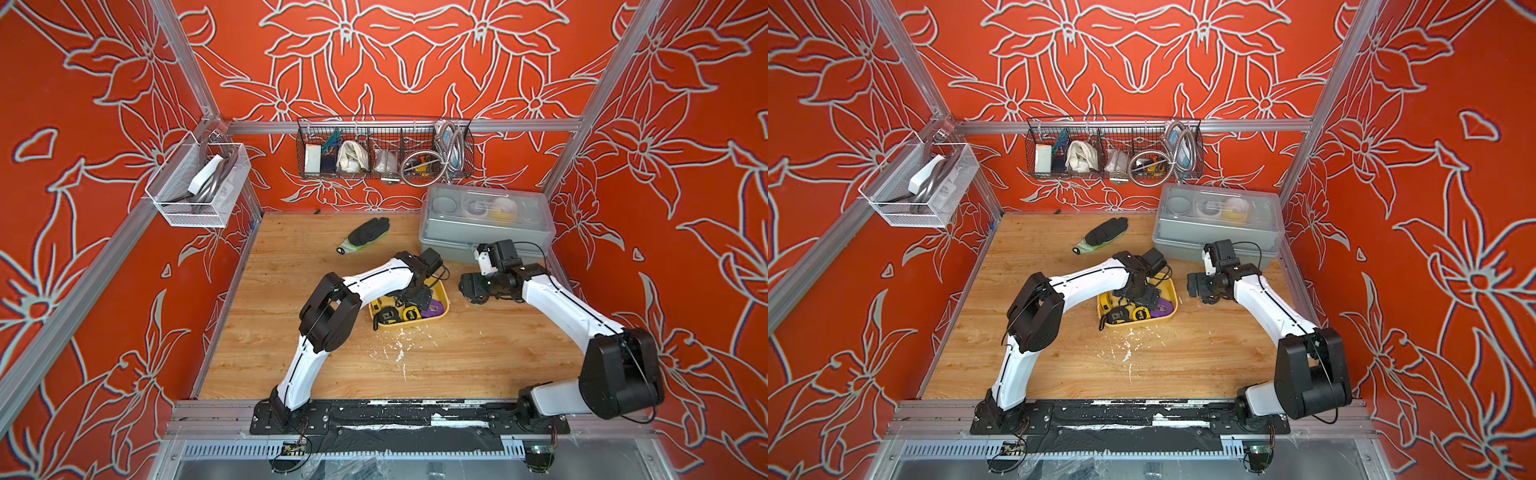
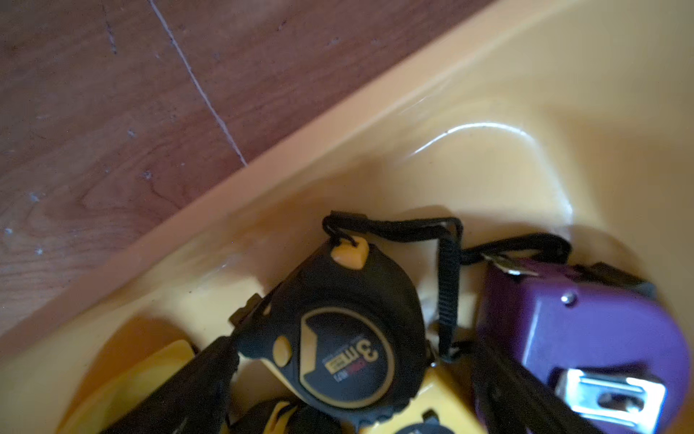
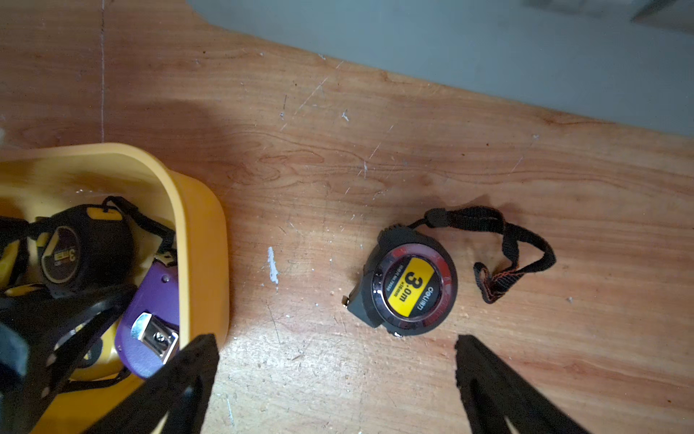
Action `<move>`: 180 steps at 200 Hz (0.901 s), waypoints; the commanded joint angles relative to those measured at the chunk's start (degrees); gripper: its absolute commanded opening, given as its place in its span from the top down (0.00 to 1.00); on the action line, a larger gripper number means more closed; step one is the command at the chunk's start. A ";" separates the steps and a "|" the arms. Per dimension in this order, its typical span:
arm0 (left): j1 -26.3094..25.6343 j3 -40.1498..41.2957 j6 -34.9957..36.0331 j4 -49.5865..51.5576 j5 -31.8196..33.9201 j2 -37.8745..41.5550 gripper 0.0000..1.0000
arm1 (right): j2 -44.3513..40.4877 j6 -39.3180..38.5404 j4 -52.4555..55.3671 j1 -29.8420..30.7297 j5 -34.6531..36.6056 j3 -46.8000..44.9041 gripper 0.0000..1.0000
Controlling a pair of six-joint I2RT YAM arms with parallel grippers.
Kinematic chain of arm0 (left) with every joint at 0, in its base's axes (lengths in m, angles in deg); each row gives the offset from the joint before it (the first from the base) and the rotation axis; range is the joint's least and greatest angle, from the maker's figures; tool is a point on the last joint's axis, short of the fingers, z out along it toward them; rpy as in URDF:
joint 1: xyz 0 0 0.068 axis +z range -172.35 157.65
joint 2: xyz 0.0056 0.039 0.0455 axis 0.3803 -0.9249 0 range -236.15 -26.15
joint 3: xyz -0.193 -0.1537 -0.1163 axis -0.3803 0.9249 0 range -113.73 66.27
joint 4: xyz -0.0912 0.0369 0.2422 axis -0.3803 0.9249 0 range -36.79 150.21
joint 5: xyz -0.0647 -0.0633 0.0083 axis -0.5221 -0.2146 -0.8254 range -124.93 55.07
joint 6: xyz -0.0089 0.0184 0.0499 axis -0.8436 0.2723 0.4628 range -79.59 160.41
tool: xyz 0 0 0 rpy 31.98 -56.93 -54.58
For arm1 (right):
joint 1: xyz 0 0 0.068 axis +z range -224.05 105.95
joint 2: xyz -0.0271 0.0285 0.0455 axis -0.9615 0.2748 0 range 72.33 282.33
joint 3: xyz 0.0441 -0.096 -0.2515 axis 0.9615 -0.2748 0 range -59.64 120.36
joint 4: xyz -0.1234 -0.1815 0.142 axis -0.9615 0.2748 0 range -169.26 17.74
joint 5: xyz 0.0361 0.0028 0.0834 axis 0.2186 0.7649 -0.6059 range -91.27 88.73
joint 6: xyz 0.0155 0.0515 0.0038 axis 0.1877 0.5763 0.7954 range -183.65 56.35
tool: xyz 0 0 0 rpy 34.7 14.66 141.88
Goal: Take the tape measure out of the storage box
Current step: Pick up the tape measure from the storage box.
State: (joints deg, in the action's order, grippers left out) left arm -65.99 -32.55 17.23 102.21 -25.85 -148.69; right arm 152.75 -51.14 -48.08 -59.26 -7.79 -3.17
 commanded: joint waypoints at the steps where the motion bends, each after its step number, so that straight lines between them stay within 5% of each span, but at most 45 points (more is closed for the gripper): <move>1: -0.57 2.02 -2.77 -0.60 2.28 5.18 0.02 | -1.65 -0.12 0.16 0.33 1.58 -1.16 0.00; 86: 0.89 -4.40 -13.86 4.37 -2.13 -0.27 0.02 | -1.58 -0.19 -0.24 0.42 1.46 -1.45 0.00; 180: 3.62 -2.61 -25.76 2.51 -3.39 -2.28 0.02 | -3.28 -0.47 -0.51 0.42 1.28 -2.41 0.00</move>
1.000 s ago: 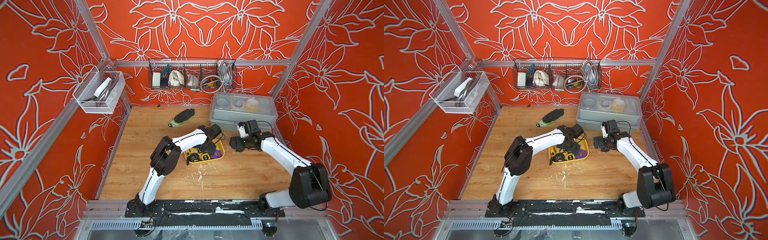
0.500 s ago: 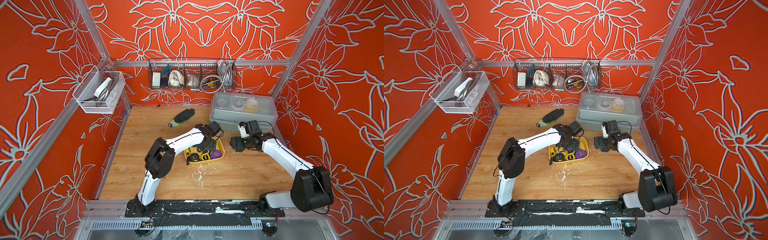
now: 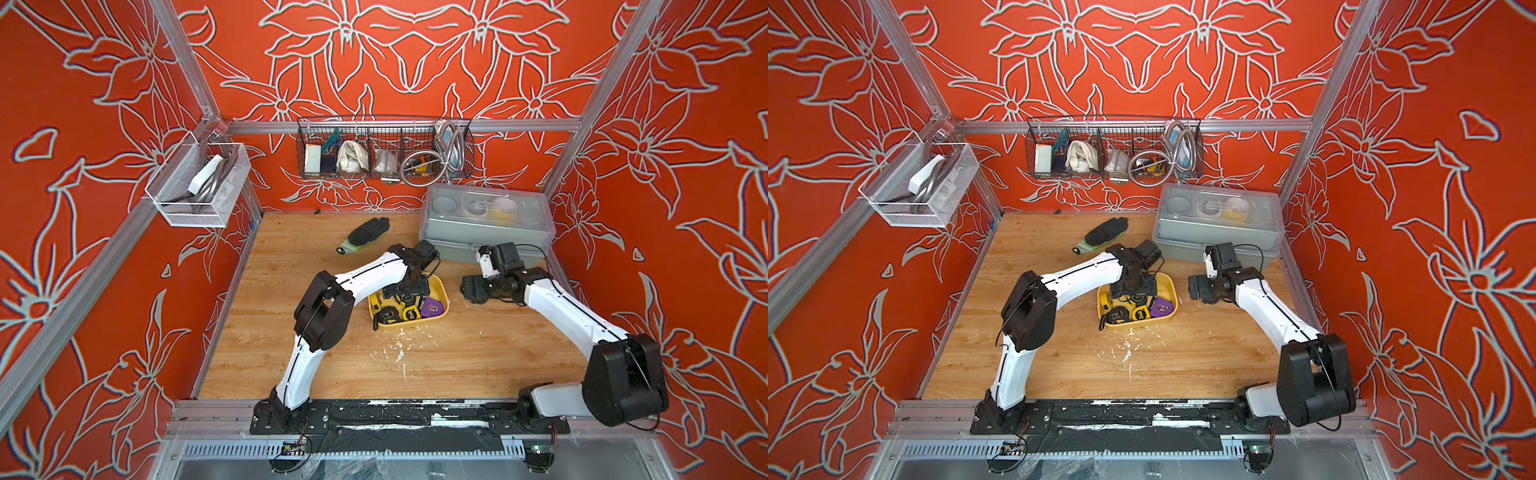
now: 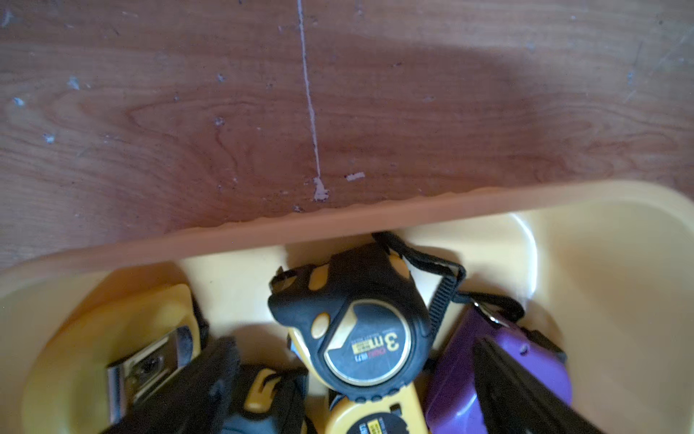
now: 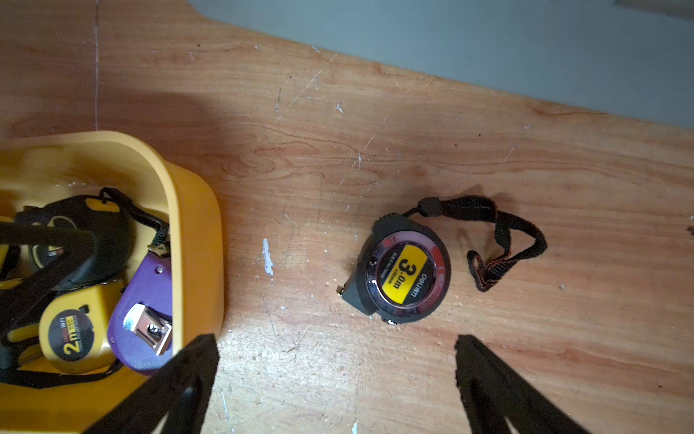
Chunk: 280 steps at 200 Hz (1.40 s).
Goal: Take the tape measure out of the storage box
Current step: Pick up the tape measure from the storage box.
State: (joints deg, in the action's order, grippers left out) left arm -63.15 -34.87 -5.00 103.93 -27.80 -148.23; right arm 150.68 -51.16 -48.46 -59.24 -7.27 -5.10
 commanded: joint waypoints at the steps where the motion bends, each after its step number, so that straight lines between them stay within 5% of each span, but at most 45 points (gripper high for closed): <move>1: 0.84 -0.29 -3.63 0.74 -1.52 -2.82 0.02 | -1.23 -0.45 -0.13 0.40 0.78 -0.49 0.00; 64: 1.33 -1.17 -2.90 0.91 -2.78 -6.56 0.02 | -1.62 -0.19 -0.48 0.40 0.35 -1.06 0.00; 151: 1.42 4.54 2.48 -1.82 -3.72 -4.90 0.42 | -3.13 0.77 1.79 0.75 -4.85 -0.80 0.00; 184: 1.17 4.59 10.22 -1.97 -3.58 -0.88 0.53 | -5.38 0.95 1.55 0.85 -17.21 -0.84 0.00; 227: 0.55 7.67 25.00 -2.98 -6.62 7.87 0.52 | -3.20 3.61 -0.92 0.87 -31.71 0.50 0.00; 242: -0.14 11.46 28.94 -5.08 -5.74 12.73 0.51 | -2.37 2.82 1.53 0.77 -30.95 2.19 0.00; 280: -0.45 19.36 38.42 -8.59 -12.87 21.97 0.50 | 0.03 5.54 -1.94 0.58 -41.48 2.29 0.01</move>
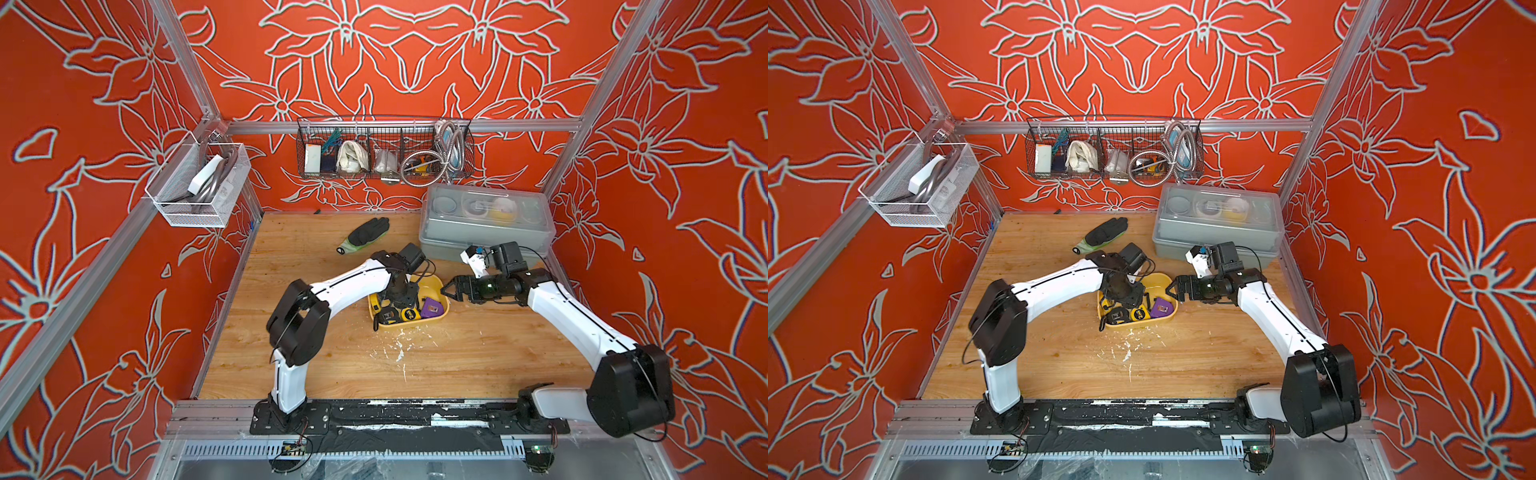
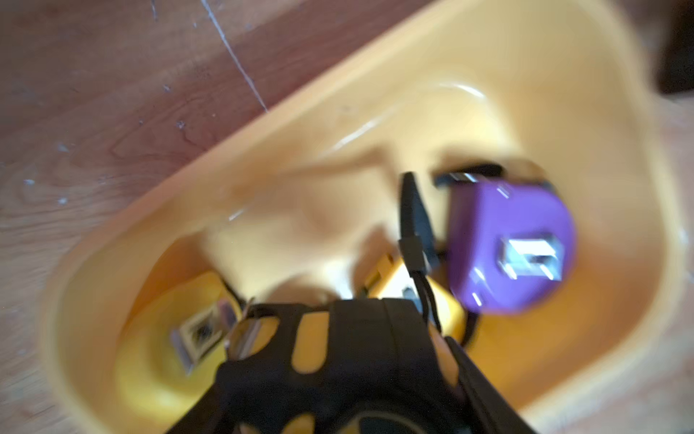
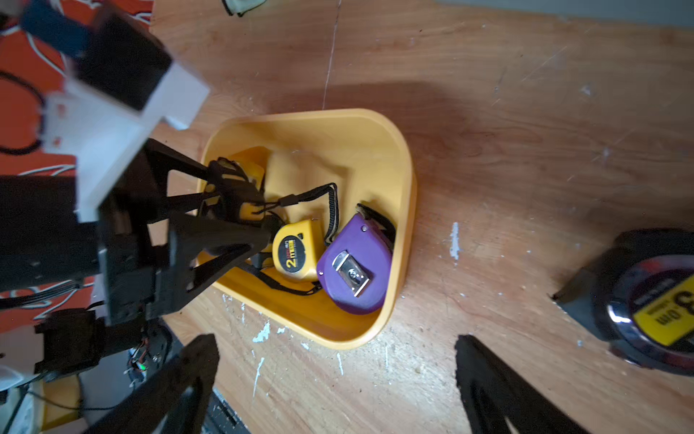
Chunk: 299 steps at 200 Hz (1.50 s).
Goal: Take the tape measure out of the storage box
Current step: Pick up the tape measure from the storage box.
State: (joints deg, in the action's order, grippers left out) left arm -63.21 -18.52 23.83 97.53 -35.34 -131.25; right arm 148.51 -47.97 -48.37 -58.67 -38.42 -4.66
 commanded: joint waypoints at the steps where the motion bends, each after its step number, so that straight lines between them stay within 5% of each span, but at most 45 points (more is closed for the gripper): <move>1: -0.41 3.17 9.88 -2.25 -5.67 5.12 0.50 | 2.25 2.39 -2.04 0.01 -10.72 1.91 0.01; 56: -0.80 10.36 17.10 -8.36 -13.10 14.28 0.50 | 5.37 10.34 -12.13 1.16 -26.57 0.56 0.05; 181: -1.15 11.30 20.84 -13.26 -13.95 16.02 0.51 | 13.79 15.17 -20.55 11.96 -26.46 1.35 0.22; 224: -1.15 11.41 21.50 -14.41 -13.12 15.78 0.51 | 16.05 16.38 -22.99 12.82 -28.92 1.19 0.45; 250: -1.15 11.23 21.83 -14.39 -13.10 15.11 0.51 | 16.62 17.16 -24.38 13.02 -28.95 1.18 0.71; 272: -1.15 11.05 21.87 -14.00 -13.26 14.07 0.50 | 16.71 18.92 -27.28 13.12 -29.10 0.83 0.78; 299: -1.15 10.70 20.01 -13.92 -11.28 13.55 0.23 | 17.45 19.23 -27.93 13.18 -28.03 1.33 0.84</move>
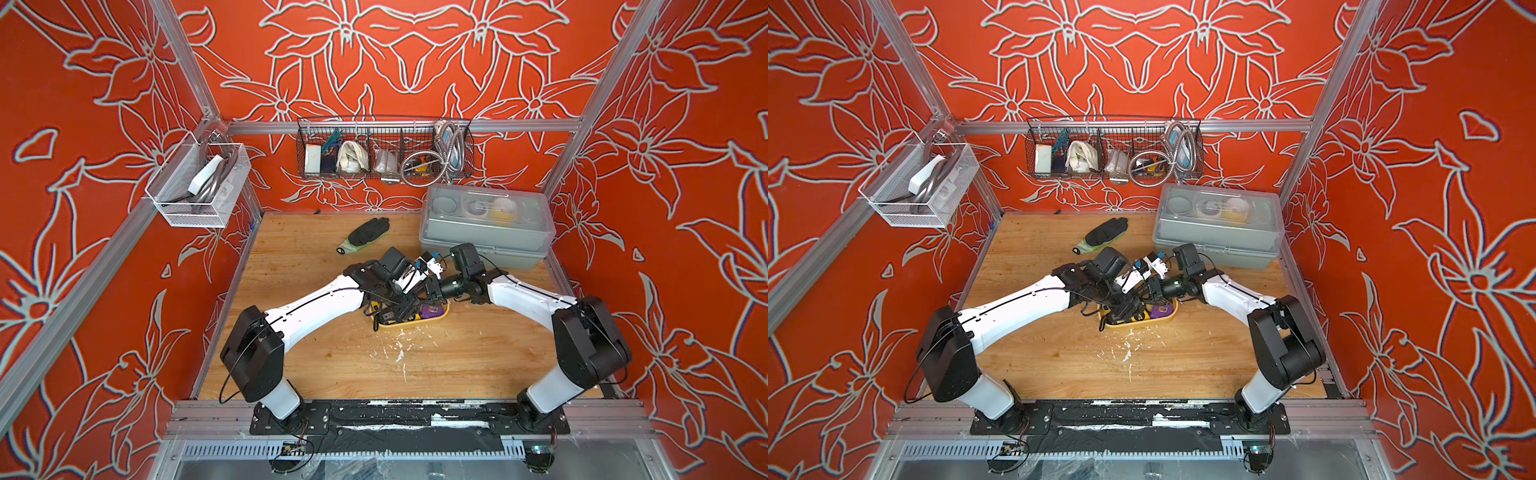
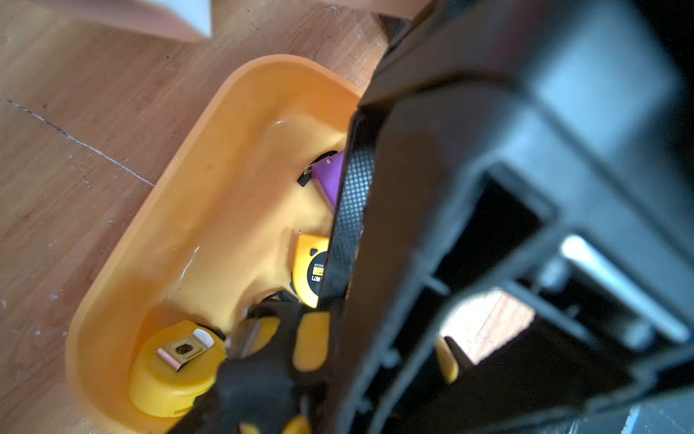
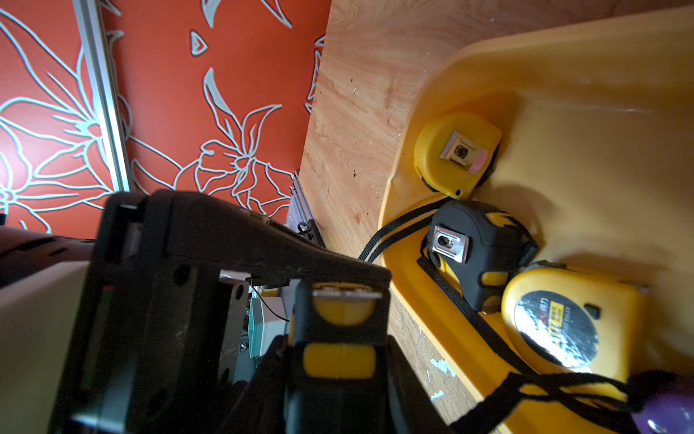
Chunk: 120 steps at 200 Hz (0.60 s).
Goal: Take the tape measure out of the storage box
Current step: Pick up the tape measure from the storage box.
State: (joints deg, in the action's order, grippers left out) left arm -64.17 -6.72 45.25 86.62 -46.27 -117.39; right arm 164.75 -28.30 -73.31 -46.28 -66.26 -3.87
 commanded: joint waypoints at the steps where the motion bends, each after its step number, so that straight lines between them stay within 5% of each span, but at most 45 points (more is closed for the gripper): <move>1: -0.19 -1.10 -1.59 -3.09 -0.18 -0.23 0.22 | 1.28 -0.45 -2.98 0.75 -0.16 0.56 0.84; 21: 0.11 -0.21 -4.86 -5.50 3.38 2.29 0.00 | 2.37 -0.69 -2.62 0.37 0.81 1.07 0.86; 120: 6.23 6.22 -15.95 -4.51 8.95 11.00 0.00 | 1.90 -3.48 1.55 -7.24 7.88 7.61 0.85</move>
State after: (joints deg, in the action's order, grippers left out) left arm -58.12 -3.57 31.92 80.09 -38.59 -106.05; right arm 167.44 -30.53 -72.04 -52.95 -60.21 2.31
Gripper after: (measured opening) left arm 0.999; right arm 0.343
